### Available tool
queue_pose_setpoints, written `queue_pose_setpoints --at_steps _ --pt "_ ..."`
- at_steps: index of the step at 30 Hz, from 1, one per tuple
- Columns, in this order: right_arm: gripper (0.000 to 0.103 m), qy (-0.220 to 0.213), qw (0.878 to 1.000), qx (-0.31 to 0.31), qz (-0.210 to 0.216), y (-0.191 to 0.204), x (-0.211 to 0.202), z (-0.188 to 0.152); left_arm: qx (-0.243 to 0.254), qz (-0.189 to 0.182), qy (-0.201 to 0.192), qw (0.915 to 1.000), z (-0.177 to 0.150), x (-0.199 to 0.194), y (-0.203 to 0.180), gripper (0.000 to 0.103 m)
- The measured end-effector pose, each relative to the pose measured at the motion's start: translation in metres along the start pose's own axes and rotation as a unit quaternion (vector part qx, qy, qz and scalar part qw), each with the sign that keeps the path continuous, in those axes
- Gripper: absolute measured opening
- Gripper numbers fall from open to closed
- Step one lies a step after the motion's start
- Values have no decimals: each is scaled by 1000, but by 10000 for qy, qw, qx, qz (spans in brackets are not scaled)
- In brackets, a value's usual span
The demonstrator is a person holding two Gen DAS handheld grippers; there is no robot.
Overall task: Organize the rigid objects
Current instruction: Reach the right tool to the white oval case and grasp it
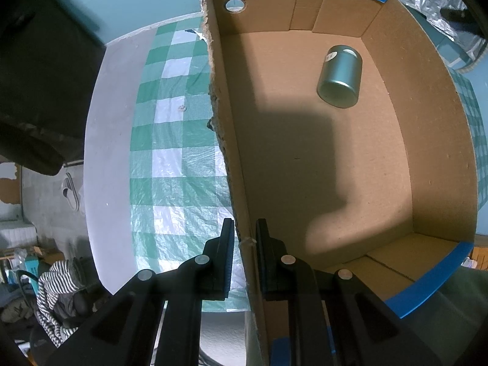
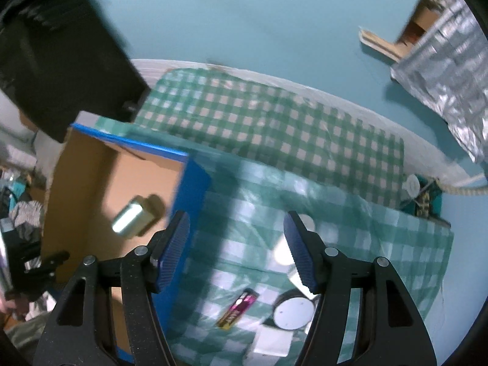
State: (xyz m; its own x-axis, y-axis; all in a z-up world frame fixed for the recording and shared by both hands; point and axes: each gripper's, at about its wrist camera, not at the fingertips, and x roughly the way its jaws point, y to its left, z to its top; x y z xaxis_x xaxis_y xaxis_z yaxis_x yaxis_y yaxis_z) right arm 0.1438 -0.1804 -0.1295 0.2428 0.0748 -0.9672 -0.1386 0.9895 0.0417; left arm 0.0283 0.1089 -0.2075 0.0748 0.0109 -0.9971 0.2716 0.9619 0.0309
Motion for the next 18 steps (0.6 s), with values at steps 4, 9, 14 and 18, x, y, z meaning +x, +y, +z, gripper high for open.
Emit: queue_pose_setpoints --at_steps 4,9,14,18 --pt "65 287 9978 600 -7 -33 32 -3 3 3 11 10000 1 1 0 14" --pt "65 625 9909 1188 -133 -66 74 -10 -13 11 24 10000 0 1 0 14" --pt "65 810 9871 1375 -147 -82 98 -21 -49 28 12 10000 1 0 -1 14" --pt "65 832 9877 1312 -193 -82 109 -28 -60 24 -4 10000 1 -1 -1 14"
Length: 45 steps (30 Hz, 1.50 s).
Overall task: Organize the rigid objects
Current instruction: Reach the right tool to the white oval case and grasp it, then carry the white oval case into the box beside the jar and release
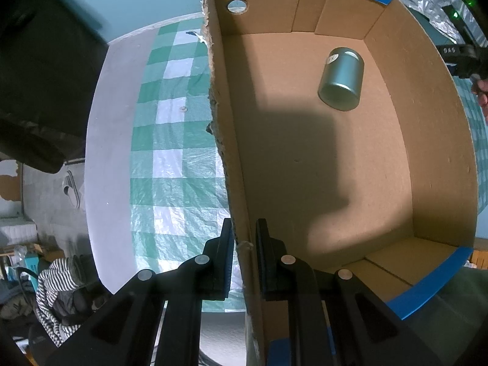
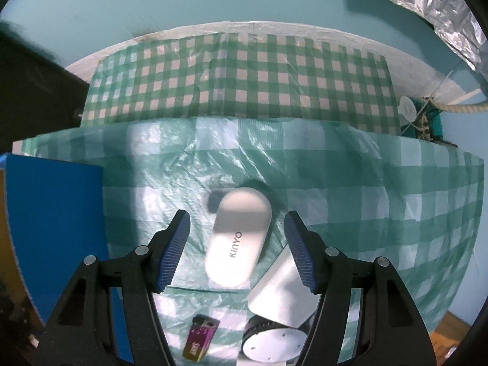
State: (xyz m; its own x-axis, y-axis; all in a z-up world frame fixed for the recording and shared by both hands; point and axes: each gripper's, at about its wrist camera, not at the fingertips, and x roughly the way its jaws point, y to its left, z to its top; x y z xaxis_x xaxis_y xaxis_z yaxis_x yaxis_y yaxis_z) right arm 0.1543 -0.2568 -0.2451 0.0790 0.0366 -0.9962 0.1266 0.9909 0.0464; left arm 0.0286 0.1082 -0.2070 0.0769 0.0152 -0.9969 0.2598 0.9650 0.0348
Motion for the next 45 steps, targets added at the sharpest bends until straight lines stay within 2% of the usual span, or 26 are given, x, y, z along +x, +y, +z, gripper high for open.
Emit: queue_pose_setpoints --at_steps 5,9,13,15,18,29,45 --pt "65 -95 9999 -121 -17 4 7 -5 -23 -2 20 10000 -1 2 2 14" --pt "54 -192 9994 -267 -119 10 11 -9 -25 -25 94 9999 -2 5 4 14" --pt "52 -310 9983 -415 -254 15 12 -12 -6 -24 108 9999 -2 5 4 14" --pt "43 -378 9975 -498 -341 18 12 -13 -9 -31 91 10000 -2 5 5 14" --pt "38 -435 9967 -593 -338 22 12 -15 -25 -56 91 9999 -1 5 5 14" --pt "37 -400 9962 -766 -62 35 2 -22 30 -72 64 9999 -3 4 6 14" --pt "37 -676 9916 -1016 422 63 -56 -33 162 -93 -9 9998 -6 1 2 14"
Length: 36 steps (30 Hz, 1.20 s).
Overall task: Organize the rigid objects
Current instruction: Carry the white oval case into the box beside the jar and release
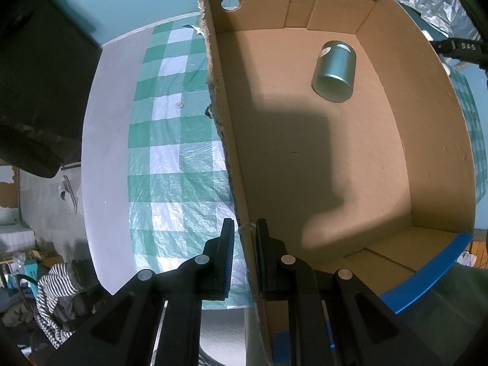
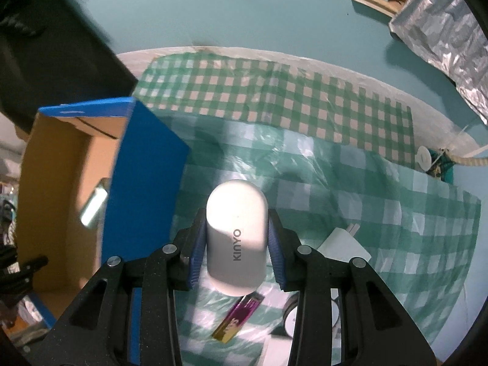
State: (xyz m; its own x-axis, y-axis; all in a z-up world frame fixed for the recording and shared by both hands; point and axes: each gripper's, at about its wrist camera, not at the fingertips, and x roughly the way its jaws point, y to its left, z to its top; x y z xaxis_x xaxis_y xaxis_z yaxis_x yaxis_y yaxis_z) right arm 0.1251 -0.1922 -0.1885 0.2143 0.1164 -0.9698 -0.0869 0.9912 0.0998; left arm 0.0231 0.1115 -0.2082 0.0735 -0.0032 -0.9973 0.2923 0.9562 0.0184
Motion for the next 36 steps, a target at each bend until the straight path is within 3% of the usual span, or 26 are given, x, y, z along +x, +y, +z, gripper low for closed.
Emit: queue_pose_setpoints --at_steps 11,20,27,36 --pt "37 -297 9985 -396 235 33 -51 16 81 -22 -54 10000 -2 -5 -3 14" --pt "37 -419 9942 -900 406 72 -68 33 68 -43 -95 9999 -4 -8 -4 14" --pt "37 -369 9897 -1307 462 103 -59 44 57 -47 -87 9999 -5 -8 0 14" --pt "37 -6 9861 -1626 329 123 -22 48 33 -62 -94 9999 -6 -7 1 14"
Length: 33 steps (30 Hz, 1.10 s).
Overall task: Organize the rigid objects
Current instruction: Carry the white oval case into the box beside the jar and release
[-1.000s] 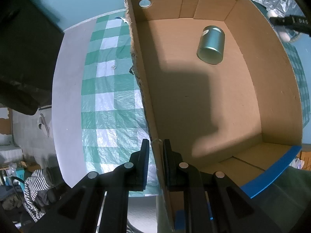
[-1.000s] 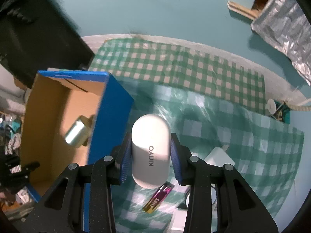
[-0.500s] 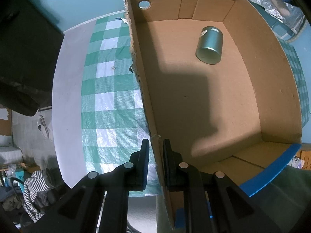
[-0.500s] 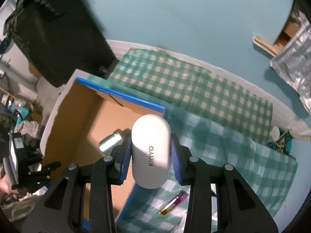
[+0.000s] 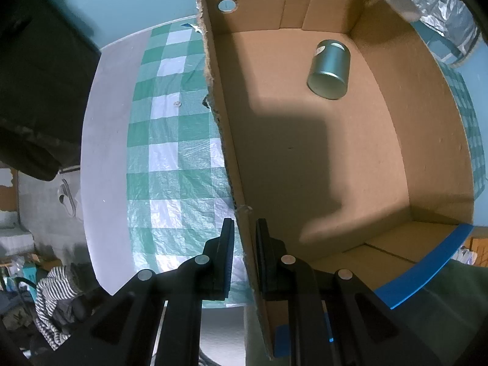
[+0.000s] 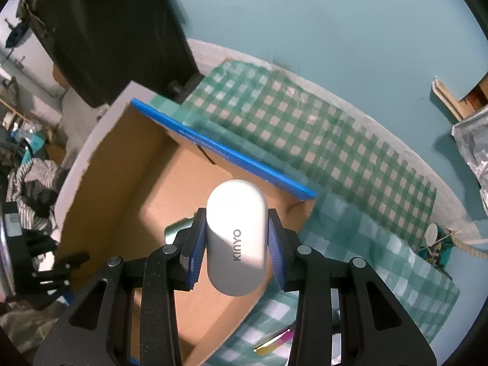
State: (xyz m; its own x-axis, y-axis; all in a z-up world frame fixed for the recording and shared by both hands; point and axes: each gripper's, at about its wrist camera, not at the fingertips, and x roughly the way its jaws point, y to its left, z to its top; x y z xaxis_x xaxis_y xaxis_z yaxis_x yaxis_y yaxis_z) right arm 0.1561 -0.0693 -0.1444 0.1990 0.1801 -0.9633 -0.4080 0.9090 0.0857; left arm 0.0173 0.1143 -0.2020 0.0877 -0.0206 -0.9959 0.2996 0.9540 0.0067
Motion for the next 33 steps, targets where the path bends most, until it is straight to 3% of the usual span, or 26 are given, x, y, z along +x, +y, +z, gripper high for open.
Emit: queue_pose_setpoints --at_steps 17,22,26,33 --pt "37 351 9993 96 -85 -1 37 0 91 11 5 10000 -1 -2 -4 14" --pt "37 289 9994 167 -117 -4 35 3 88 17 6 10000 0 -3 -5 14" --pt "45 184 9994 271 -87 -7 26 5 84 42 7 10000 0 -2 -6 14" --pt "50 24 9993 385 7 -8 5 6 66 37 13 10000 -1 -2 -6 14"
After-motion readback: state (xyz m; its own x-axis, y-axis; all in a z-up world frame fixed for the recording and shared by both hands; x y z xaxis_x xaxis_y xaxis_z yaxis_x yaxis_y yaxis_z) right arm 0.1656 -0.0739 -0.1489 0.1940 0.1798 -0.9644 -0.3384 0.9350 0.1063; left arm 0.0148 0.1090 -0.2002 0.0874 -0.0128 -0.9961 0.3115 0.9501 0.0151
